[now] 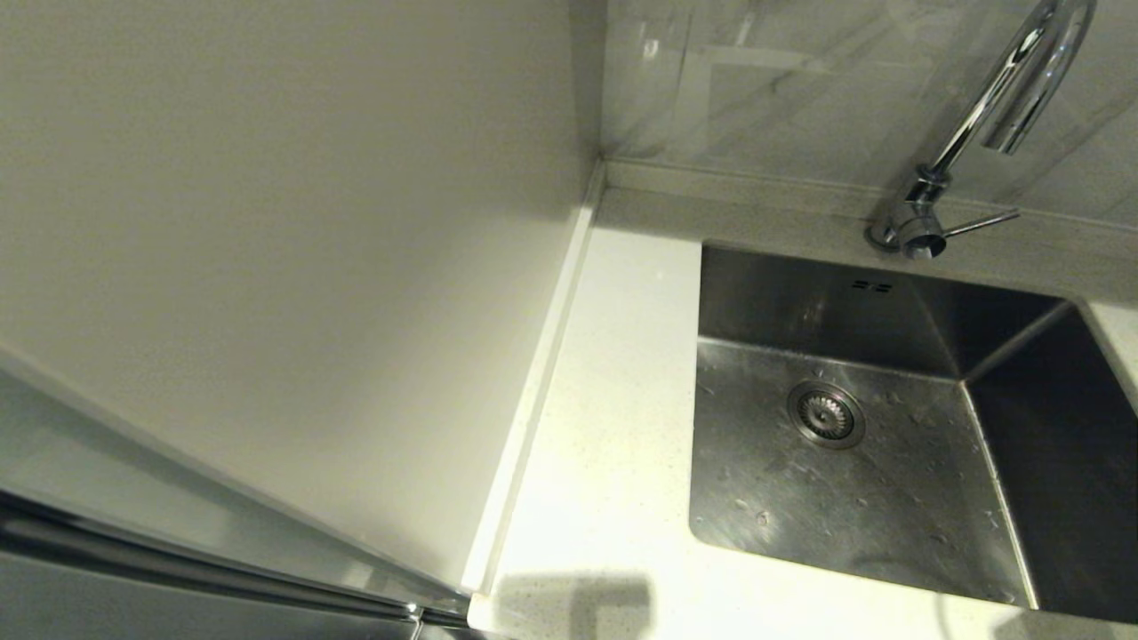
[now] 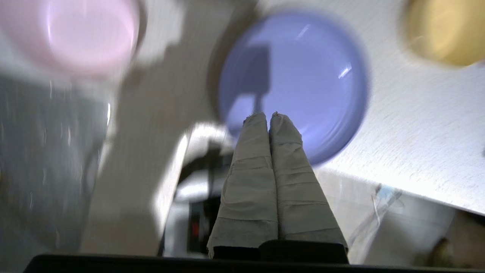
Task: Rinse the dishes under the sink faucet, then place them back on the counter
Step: Put a bowl into the sink
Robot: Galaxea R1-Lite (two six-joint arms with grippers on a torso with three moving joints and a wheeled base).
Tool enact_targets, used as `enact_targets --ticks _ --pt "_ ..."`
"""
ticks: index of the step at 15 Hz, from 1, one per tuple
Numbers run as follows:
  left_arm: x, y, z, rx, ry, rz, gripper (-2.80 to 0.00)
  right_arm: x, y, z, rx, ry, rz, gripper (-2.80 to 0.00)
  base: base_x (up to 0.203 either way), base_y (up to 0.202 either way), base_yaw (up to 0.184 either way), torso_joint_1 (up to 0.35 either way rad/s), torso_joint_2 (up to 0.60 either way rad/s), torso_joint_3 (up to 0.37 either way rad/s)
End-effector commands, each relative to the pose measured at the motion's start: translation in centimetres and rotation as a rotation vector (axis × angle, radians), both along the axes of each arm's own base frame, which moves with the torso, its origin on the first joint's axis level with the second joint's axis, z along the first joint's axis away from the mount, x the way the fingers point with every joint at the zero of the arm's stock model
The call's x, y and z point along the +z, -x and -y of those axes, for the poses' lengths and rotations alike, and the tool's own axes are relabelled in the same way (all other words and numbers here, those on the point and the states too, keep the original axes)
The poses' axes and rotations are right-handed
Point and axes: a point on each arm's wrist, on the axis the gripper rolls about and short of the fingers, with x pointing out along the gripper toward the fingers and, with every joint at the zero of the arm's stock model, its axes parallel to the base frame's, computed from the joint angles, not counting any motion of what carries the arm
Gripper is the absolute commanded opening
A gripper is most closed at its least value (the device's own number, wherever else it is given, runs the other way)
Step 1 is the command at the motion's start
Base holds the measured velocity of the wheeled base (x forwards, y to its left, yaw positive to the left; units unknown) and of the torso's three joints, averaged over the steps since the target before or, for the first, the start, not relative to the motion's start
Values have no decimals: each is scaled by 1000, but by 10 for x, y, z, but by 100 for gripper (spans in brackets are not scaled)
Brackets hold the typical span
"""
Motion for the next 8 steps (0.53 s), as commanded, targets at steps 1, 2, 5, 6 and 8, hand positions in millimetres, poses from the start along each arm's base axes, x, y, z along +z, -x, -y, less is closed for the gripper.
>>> enact_targets --ticks 1,2,5,6,8 --pt "-1 0 0 0 0 -3 -280 -13 -10 13 159 -70 69 -280 0 0 0 0 0 0" --pt "-1 0 0 0 0 -3 -280 -13 -17 21 247 -55 102 -280 0 0 0 0 0 0" --pt "-1 0 0 0 0 -3 -280 -8 -40 40 486 7 107 -280 0 0 0 0 0 0" --pt "-1 0 0 0 0 -3 -280 -6 -49 45 541 21 103 -280 0 0 0 0 0 0" --pt "-1 0 0 -1 0 -3 -280 -2 -62 53 612 47 84 -280 0 0 0 0 0 0"
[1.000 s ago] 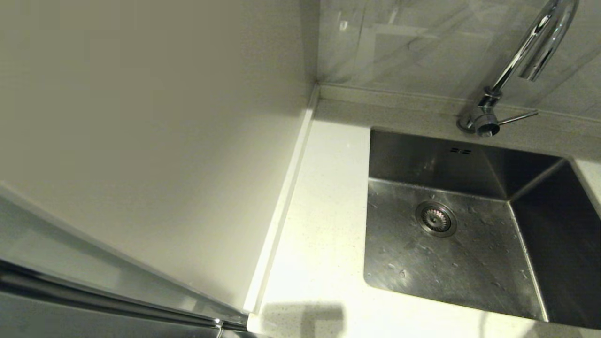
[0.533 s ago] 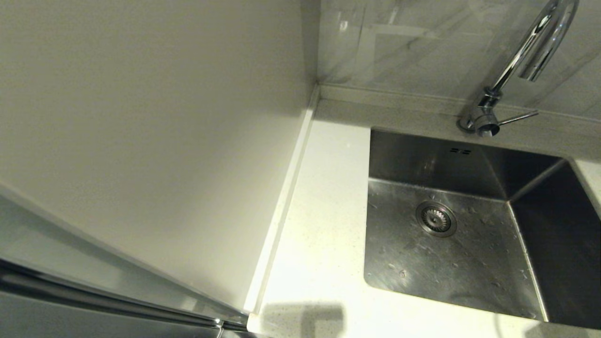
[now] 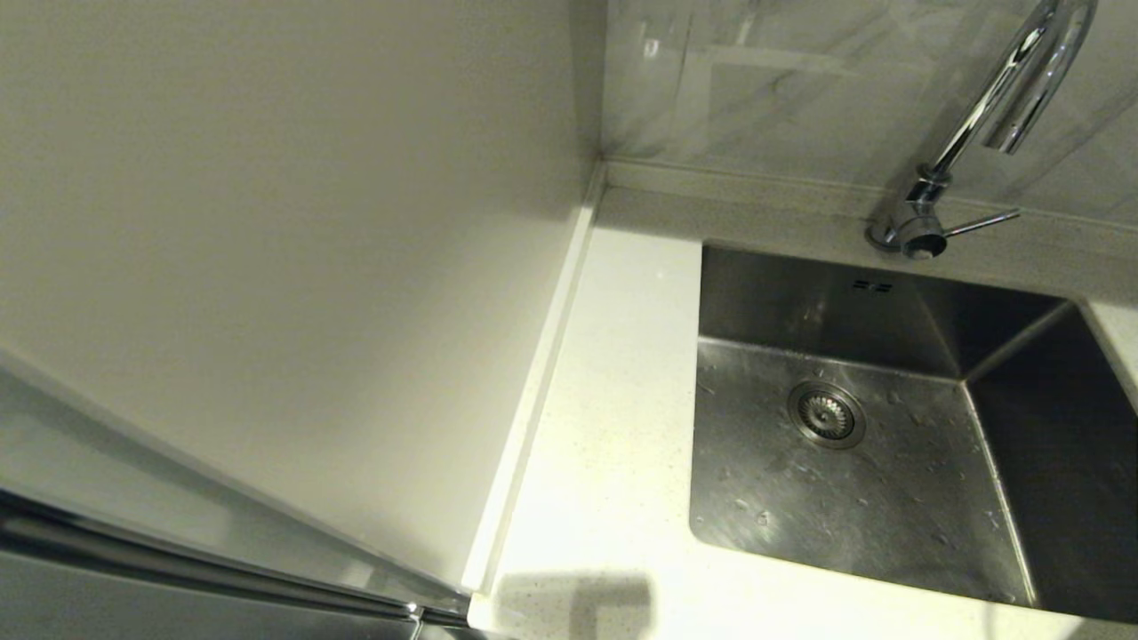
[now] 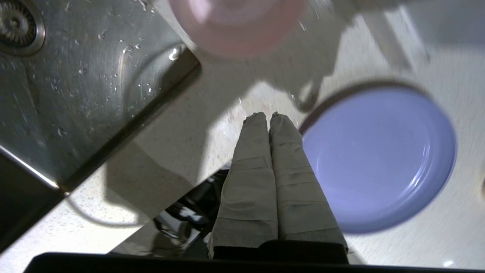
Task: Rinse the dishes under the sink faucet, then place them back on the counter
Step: Put a bowl into the sink
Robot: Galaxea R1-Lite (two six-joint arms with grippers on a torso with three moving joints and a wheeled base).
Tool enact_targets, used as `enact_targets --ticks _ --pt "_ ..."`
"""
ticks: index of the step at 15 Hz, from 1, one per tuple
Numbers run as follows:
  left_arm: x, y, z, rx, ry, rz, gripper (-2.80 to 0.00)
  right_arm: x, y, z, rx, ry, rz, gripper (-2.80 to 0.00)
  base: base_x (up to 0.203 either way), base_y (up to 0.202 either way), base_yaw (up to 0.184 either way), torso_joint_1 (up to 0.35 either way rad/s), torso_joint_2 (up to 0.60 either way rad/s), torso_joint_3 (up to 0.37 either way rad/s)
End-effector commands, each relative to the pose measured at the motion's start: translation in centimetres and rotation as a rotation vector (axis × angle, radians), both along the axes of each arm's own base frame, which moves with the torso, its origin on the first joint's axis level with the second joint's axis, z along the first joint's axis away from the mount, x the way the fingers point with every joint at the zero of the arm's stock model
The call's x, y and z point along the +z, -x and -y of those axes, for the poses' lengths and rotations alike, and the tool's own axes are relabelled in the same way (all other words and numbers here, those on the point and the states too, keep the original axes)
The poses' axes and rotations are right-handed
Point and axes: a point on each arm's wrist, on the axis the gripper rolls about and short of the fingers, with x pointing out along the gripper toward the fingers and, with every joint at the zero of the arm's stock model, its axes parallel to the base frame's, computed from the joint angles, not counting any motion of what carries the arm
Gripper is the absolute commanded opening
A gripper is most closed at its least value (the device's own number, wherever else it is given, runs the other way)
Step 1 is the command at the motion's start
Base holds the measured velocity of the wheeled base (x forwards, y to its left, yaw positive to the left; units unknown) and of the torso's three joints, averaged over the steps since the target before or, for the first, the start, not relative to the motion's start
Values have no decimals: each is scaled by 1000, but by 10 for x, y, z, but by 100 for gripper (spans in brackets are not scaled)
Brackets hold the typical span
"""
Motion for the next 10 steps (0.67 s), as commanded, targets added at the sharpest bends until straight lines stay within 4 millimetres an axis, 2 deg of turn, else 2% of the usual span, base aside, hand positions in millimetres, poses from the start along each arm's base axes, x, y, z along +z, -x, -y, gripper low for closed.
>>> enact_targets --ticks 1,2,6,10 --pt "-1 0 0 0 0 -3 -280 -2 -12 9 62 -8 -12 -280 0 0 0 0 0 0" --pt "-1 0 0 0 0 -3 -280 -3 -14 10 72 -13 -12 0 0 0 0 0 0 0" --pt "0 0 0 0 0 -1 -280 -7 -24 17 116 -27 -10 0 0 0 0 0 0 0" --pt "-1 0 0 0 0 -3 -280 -9 -41 32 176 49 11 0 0 0 0 0 0 0"
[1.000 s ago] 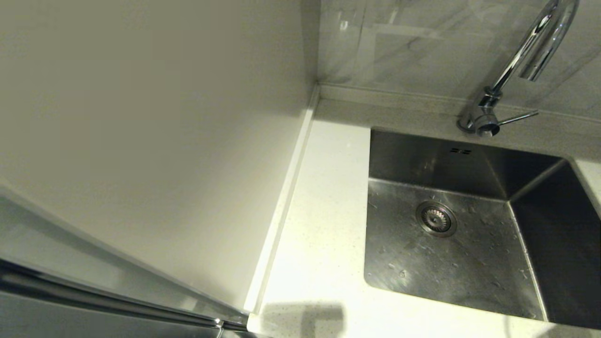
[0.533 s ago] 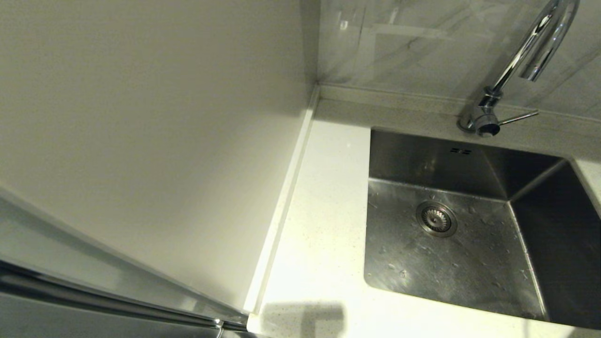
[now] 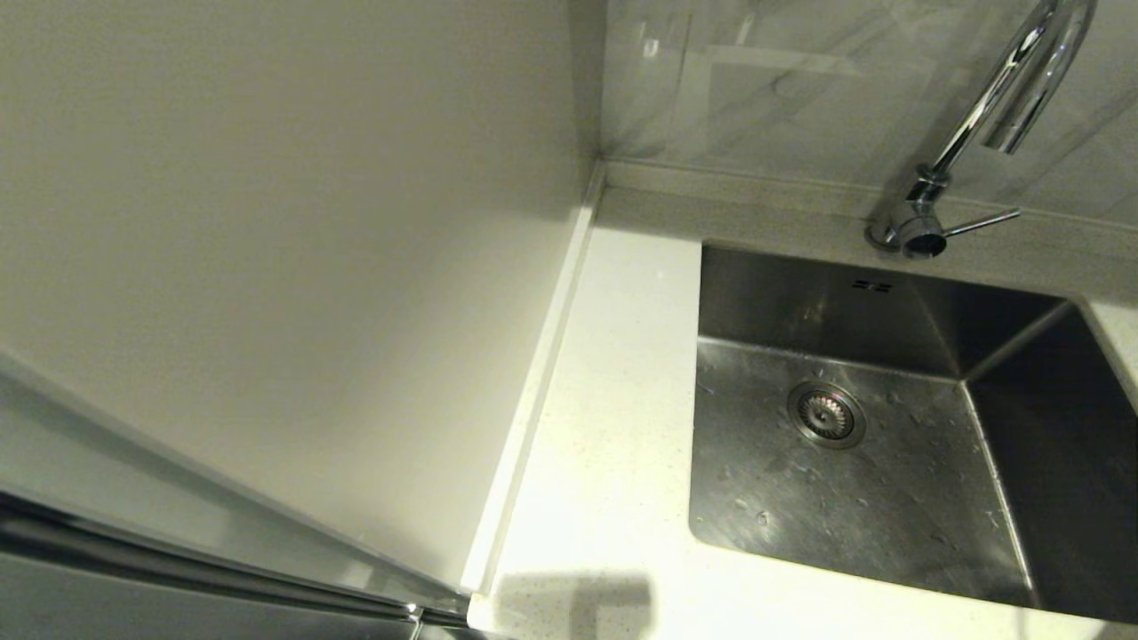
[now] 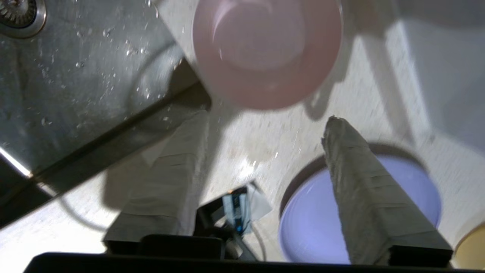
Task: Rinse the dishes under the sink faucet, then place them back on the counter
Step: Put a bowl into the sink
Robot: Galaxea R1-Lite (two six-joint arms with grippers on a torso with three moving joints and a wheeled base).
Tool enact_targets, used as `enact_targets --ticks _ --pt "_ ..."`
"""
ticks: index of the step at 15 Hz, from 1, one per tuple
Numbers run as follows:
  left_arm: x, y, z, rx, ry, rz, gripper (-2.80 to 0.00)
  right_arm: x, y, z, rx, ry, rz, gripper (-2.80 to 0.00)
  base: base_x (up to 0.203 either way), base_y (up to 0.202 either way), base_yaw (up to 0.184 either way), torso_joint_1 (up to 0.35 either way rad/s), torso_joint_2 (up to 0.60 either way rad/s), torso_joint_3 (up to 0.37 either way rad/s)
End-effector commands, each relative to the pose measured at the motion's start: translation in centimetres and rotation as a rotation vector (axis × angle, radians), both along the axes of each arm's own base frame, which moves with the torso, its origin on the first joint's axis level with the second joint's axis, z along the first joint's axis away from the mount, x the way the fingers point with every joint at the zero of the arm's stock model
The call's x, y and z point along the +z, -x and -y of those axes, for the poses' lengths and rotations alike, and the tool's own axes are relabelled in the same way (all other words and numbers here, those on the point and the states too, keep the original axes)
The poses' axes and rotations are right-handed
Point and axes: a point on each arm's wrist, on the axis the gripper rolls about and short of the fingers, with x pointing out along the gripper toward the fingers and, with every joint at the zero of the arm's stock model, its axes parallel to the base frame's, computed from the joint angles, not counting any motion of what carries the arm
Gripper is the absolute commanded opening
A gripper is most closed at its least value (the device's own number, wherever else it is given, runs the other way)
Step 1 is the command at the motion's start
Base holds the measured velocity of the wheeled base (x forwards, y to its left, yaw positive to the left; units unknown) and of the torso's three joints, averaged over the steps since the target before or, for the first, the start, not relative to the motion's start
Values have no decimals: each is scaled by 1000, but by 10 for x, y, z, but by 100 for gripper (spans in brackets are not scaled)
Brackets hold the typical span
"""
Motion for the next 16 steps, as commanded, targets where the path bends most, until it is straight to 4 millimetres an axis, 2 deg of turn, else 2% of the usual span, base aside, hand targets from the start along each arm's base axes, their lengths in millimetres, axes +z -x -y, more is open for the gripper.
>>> enact_targets --ticks 1,7,10,12,16 --pt "-1 0 0 1 0 -2 -280 -2 -6 2 37 -10 33 0 0 0 0 0 0 0" --pt "-1 0 0 -1 0 -2 -280 -4 -8 -7 98 -64 201 0 0 0 0 0 0 0" --pt "-1 0 0 -1 0 -2 -280 -15 -13 5 120 -115 230 0 0 0 0 0 0 0" --pt "-1 0 0 -1 0 -2 -280 -21 -23 9 153 -140 221 0 0 0 0 0 0 0" --pt "-1 0 0 0 0 -2 -280 -36 -55 20 216 -92 63 0 0 0 0 0 0 0"
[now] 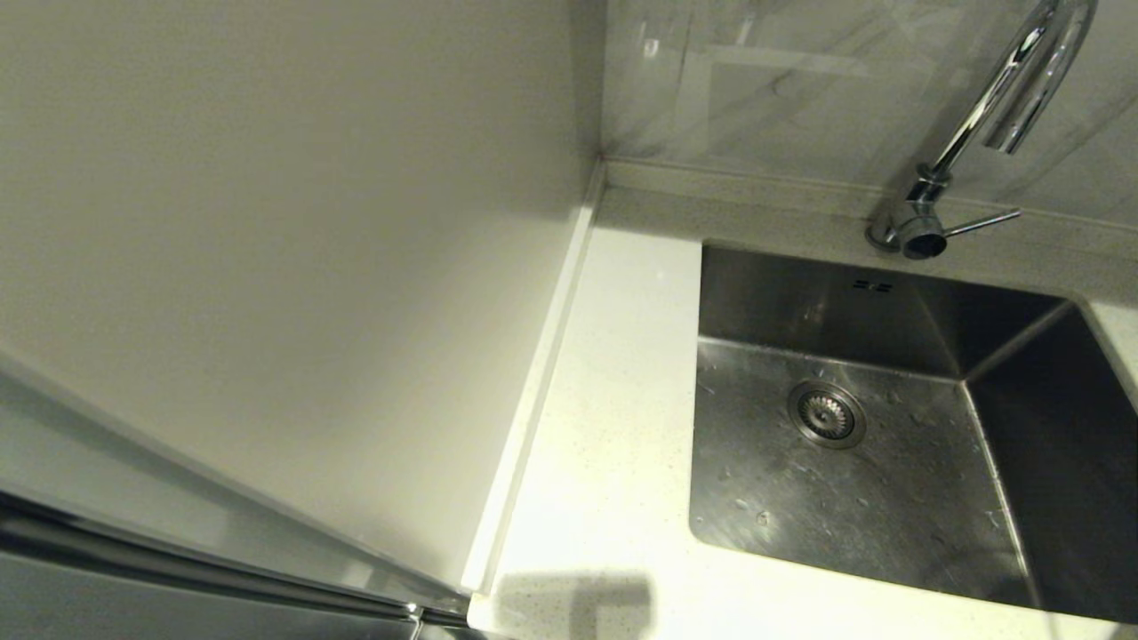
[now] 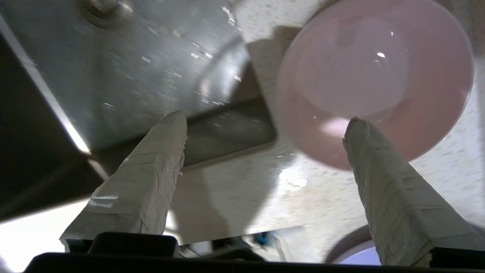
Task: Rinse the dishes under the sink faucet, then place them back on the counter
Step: Put a bowl into the sink
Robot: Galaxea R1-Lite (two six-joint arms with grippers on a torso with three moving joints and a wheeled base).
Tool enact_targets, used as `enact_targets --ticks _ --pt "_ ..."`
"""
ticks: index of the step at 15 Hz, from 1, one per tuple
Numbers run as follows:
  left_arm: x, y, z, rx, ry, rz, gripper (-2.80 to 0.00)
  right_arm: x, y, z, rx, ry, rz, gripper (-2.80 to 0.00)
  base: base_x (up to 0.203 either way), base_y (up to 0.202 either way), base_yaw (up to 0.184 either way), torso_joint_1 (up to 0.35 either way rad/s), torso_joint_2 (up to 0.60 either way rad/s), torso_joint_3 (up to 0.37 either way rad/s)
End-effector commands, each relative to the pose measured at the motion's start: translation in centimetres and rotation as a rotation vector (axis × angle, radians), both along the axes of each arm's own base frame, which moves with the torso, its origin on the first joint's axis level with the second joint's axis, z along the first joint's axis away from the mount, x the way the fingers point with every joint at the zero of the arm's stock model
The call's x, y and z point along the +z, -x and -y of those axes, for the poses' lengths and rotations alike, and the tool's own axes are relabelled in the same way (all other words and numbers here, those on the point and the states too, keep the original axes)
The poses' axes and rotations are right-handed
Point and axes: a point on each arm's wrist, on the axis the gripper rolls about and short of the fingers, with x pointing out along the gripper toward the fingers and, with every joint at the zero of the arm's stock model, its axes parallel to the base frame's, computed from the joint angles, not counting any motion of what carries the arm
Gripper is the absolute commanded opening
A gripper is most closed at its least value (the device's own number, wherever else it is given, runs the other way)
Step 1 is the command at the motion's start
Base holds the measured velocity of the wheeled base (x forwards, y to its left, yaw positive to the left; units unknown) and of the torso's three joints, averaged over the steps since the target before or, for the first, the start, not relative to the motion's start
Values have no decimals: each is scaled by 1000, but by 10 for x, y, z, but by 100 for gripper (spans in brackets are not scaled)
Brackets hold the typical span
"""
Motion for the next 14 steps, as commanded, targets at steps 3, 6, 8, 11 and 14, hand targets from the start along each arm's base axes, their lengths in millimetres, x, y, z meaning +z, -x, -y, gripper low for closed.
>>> enact_targets --ticks 3,6,8,11,14 --pt "-1 0 0 -1 0 -3 -280 -16 -38 25 28 164 -72 0 0 0 0 0 0 0" --pt "-1 0 0 0 0 -3 -280 -12 -52 28 42 240 -54 0 0 0 0 0 0 0" --pt "-1 0 0 -1 0 -3 -280 -10 -55 32 35 265 -37 0 0 0 0 0 0 0" --pt "-1 0 0 -1 0 -3 -280 -7 -66 45 -71 282 31 0 0 0 0 0 0 0" --pt "-1 0 0 -1 0 -3 -280 -11 -77 55 -212 300 17 0 0 0 0 0 0 0"
